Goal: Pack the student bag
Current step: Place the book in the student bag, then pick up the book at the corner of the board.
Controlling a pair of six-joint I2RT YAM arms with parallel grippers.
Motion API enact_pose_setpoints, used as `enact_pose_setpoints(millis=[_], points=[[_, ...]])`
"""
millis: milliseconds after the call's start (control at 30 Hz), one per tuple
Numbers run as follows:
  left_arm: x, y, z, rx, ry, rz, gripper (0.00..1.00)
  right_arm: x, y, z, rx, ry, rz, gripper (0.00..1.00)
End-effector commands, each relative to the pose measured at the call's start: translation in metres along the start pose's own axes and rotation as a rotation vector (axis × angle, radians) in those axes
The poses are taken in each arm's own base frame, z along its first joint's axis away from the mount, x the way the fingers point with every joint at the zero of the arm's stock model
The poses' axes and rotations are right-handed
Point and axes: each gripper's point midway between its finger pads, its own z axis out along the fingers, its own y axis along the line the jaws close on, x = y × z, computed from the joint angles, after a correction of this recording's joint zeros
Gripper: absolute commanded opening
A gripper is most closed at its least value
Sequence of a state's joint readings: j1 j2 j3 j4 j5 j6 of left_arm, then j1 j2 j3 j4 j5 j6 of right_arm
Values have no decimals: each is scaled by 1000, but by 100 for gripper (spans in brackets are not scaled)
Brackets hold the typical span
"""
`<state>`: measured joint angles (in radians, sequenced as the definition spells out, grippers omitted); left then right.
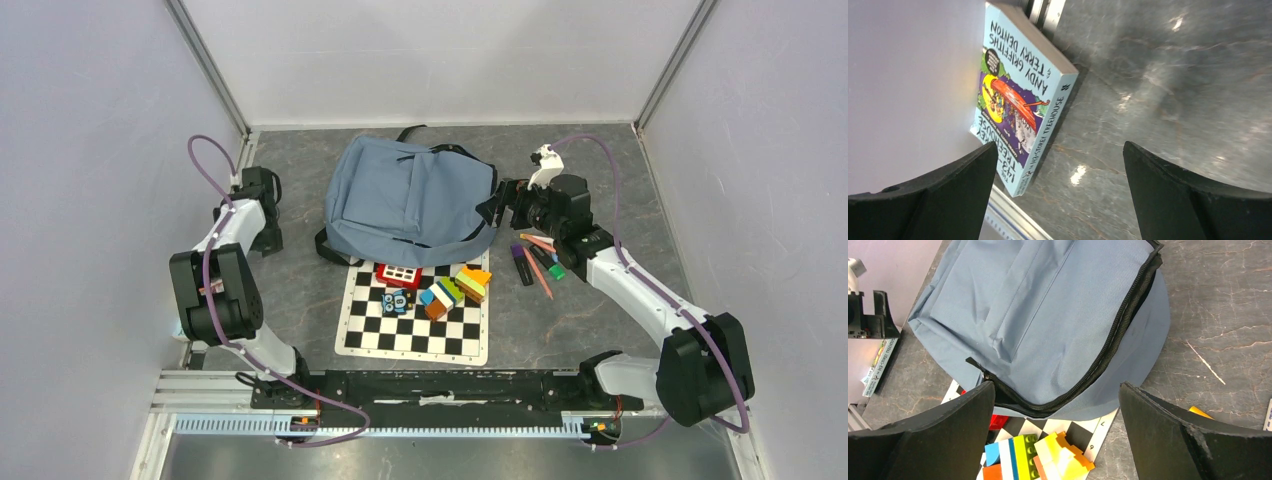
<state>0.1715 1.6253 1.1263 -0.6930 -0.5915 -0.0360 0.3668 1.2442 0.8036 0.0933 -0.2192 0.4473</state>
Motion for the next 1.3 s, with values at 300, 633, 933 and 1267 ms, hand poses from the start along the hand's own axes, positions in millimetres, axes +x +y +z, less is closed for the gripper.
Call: enact_pose_setpoints(millis=[300,633,933,1267], points=[[26,33,55,-157,147,-25,92,-21,16,2,-77,-26,16,98],[44,43,77,-145,233,-102,78,-26,25,11,-128,-16,29,98],[35,71,68,-250,167,-195,54,-28,27,13,-137,-15,31,98],[38,78,72,-263,177,-247,56,-22,25,14,-138,0,38,98]])
